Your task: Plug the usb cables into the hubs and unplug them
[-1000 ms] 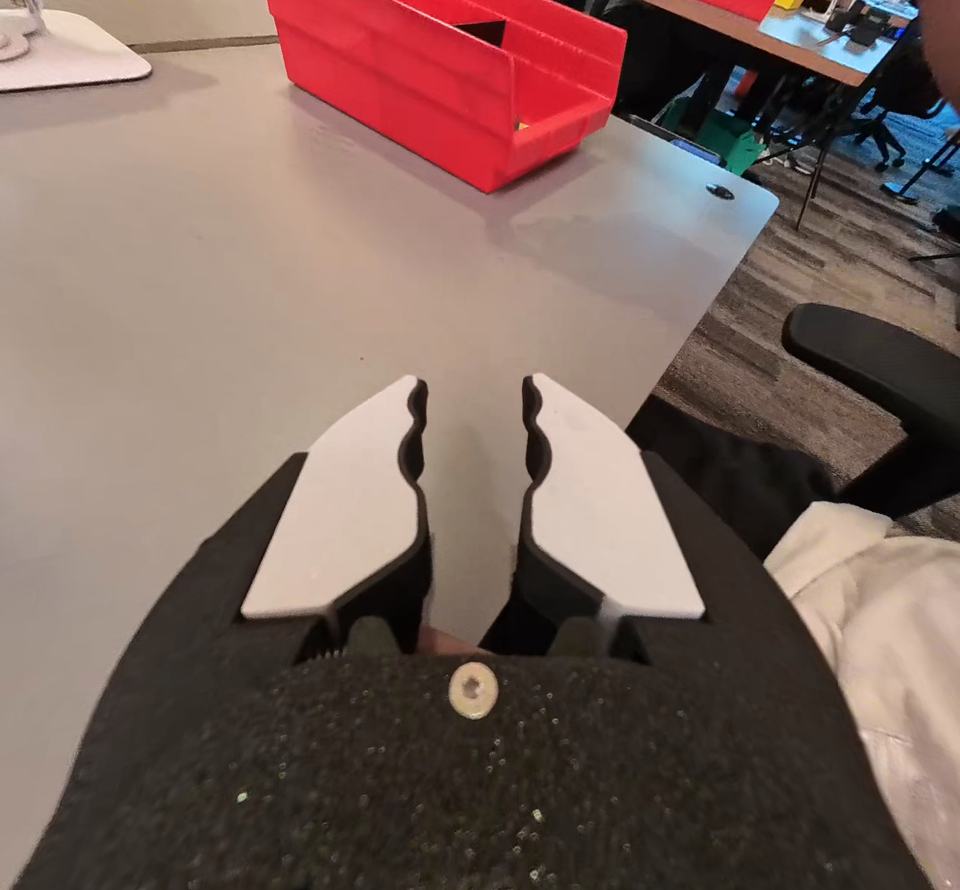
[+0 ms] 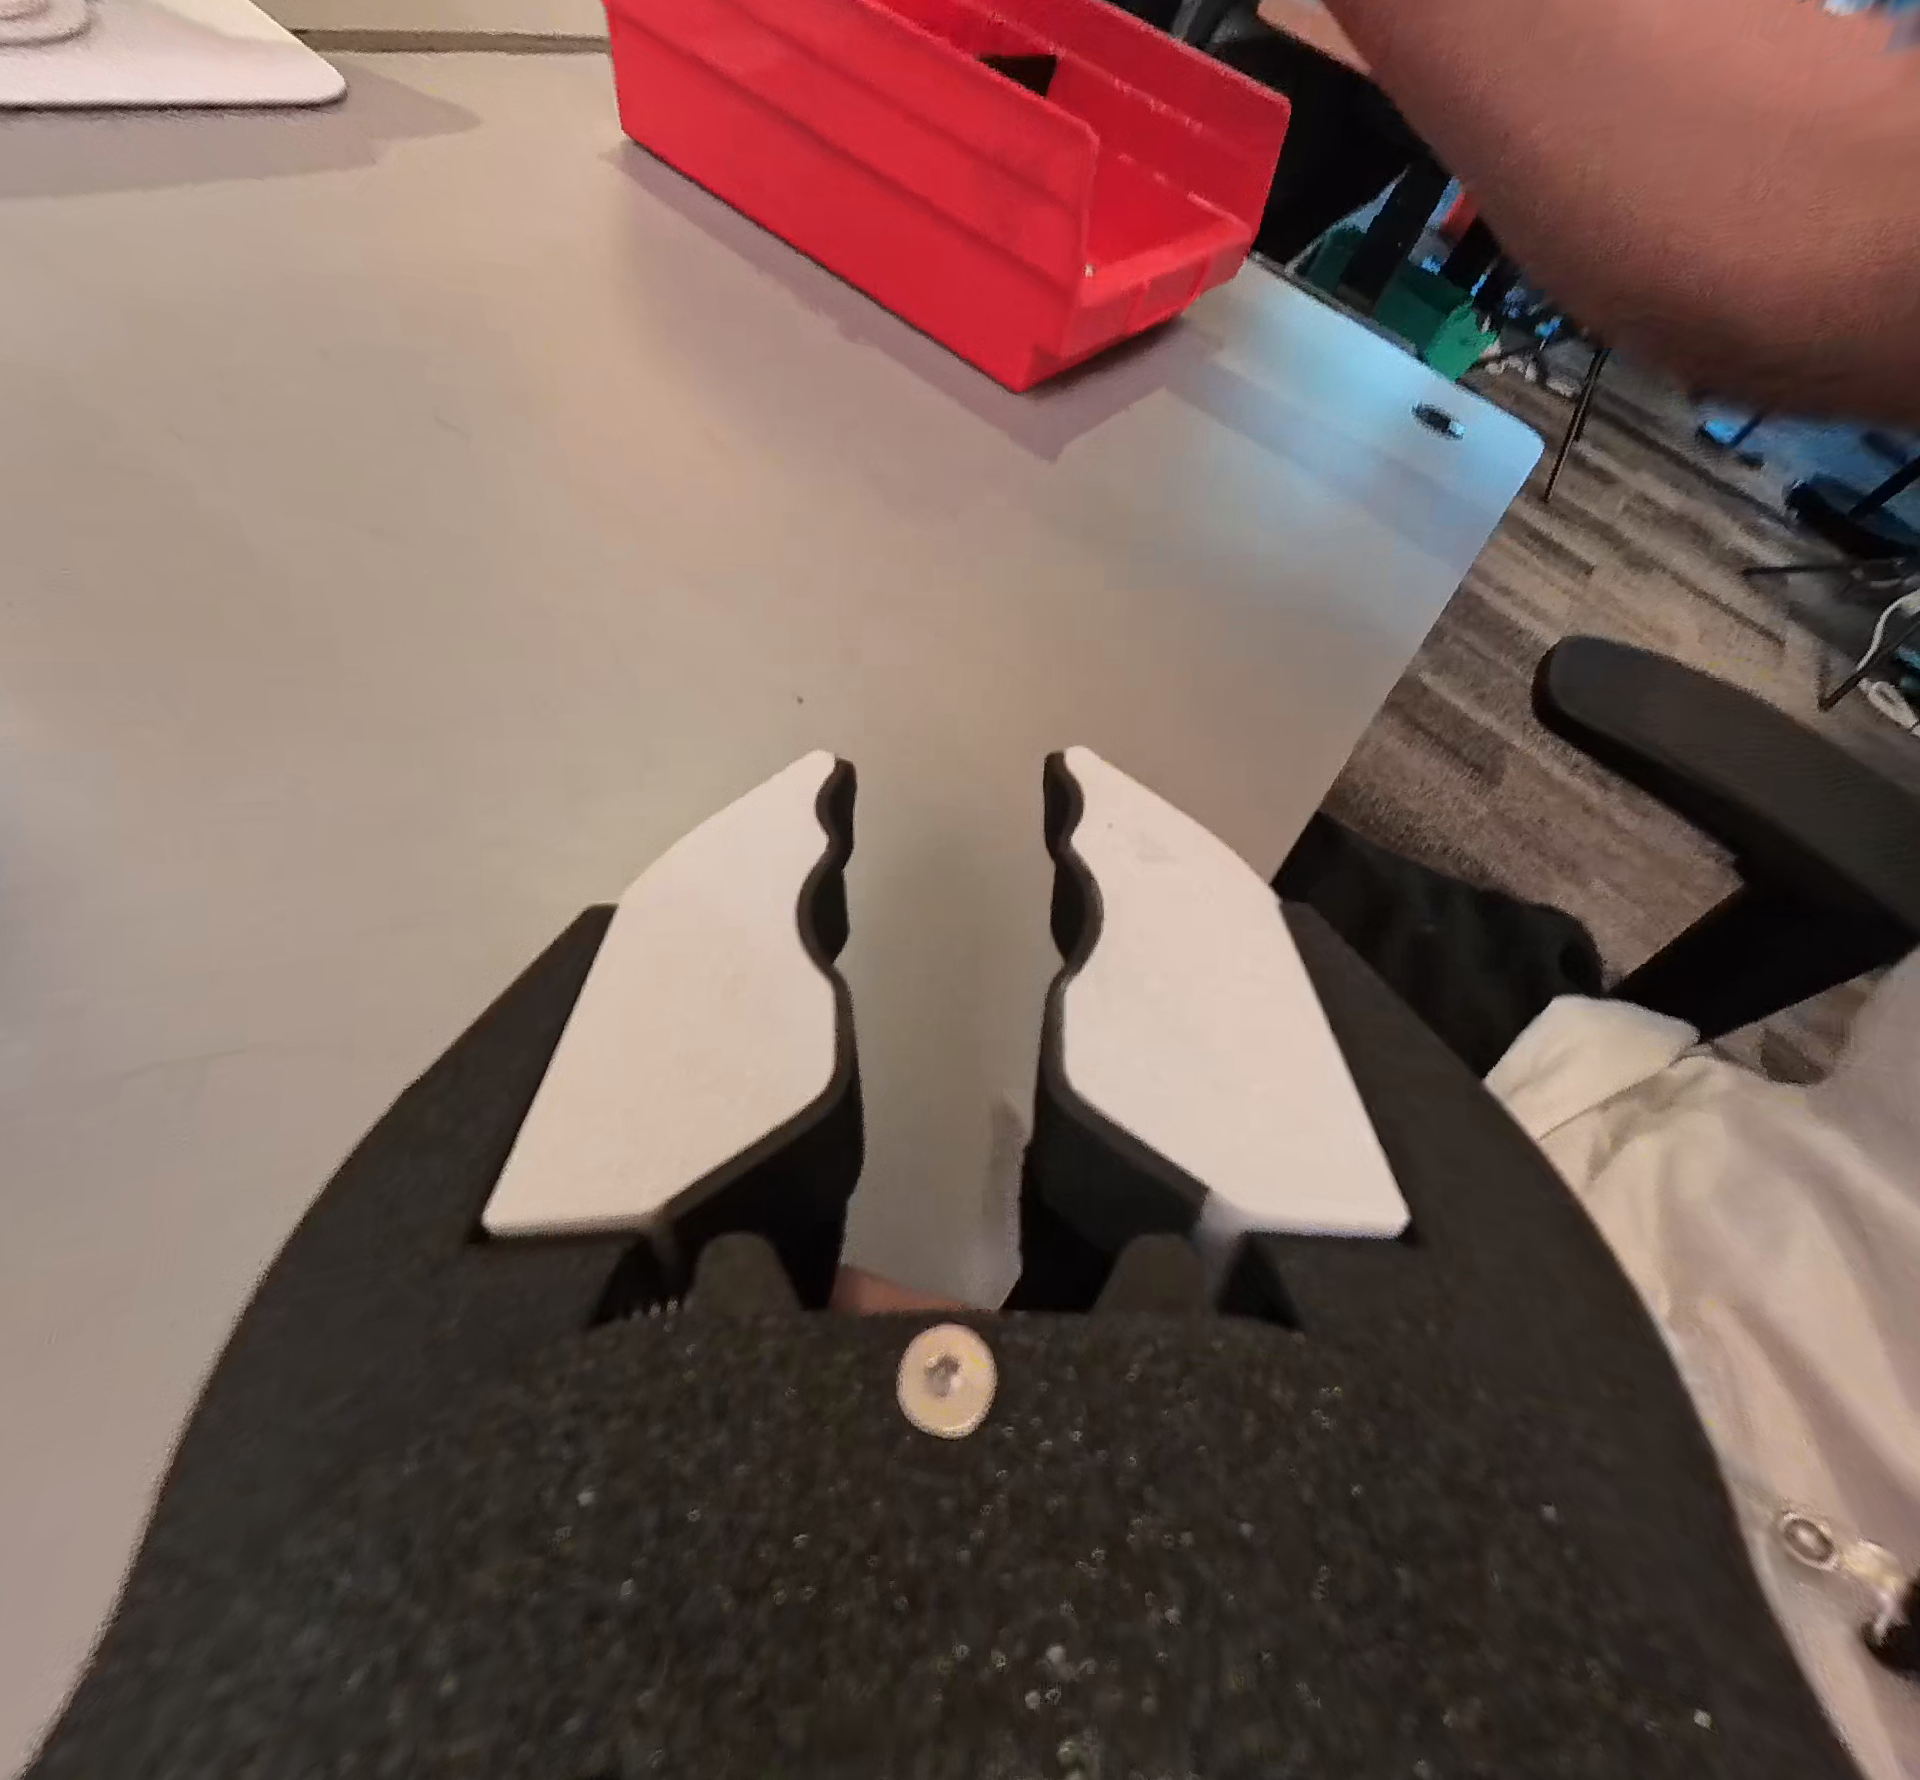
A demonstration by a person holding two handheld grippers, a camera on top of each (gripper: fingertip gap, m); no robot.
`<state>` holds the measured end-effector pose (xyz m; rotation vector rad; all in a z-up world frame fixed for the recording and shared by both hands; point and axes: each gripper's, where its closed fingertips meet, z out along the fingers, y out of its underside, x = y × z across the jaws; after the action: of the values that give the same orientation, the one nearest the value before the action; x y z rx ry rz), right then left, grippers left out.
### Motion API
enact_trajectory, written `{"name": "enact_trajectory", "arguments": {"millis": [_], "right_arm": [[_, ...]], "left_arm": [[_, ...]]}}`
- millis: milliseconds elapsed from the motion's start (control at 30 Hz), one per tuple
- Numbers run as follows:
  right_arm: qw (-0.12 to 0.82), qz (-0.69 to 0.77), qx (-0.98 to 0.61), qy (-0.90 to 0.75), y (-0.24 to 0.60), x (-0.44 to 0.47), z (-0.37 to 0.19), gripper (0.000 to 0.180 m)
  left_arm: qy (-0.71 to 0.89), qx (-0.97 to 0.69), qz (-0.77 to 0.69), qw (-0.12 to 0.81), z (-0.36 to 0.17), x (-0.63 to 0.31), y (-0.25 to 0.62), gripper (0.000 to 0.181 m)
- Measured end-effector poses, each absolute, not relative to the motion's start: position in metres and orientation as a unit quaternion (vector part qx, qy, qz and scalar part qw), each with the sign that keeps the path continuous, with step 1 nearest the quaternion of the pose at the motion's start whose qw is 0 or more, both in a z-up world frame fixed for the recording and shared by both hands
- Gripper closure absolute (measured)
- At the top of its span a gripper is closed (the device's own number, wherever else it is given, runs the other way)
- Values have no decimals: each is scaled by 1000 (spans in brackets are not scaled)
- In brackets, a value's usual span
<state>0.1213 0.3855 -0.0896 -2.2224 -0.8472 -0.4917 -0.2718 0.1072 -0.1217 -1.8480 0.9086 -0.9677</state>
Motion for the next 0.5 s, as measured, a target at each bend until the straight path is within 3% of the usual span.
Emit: {"name": "enact_trajectory", "arguments": {"millis": [67,167,367,500], "right_arm": [[422,-167,-842,-291,344,97,-57,140],[505,20,-825,-253,261,15,-50,144],[461,322,-786,-258,127,-131,-116,144],[439,349,-777,-286,105,-160,-134,143]], "left_arm": [[358,-735,-381,431,-113,-279,115,146],[356,-726,-366,461,-89,-296,135,146],[454,-731,-255,442,-43,-363,214,145],[546,-737,-113,381,-41,-409,323,146]]}}
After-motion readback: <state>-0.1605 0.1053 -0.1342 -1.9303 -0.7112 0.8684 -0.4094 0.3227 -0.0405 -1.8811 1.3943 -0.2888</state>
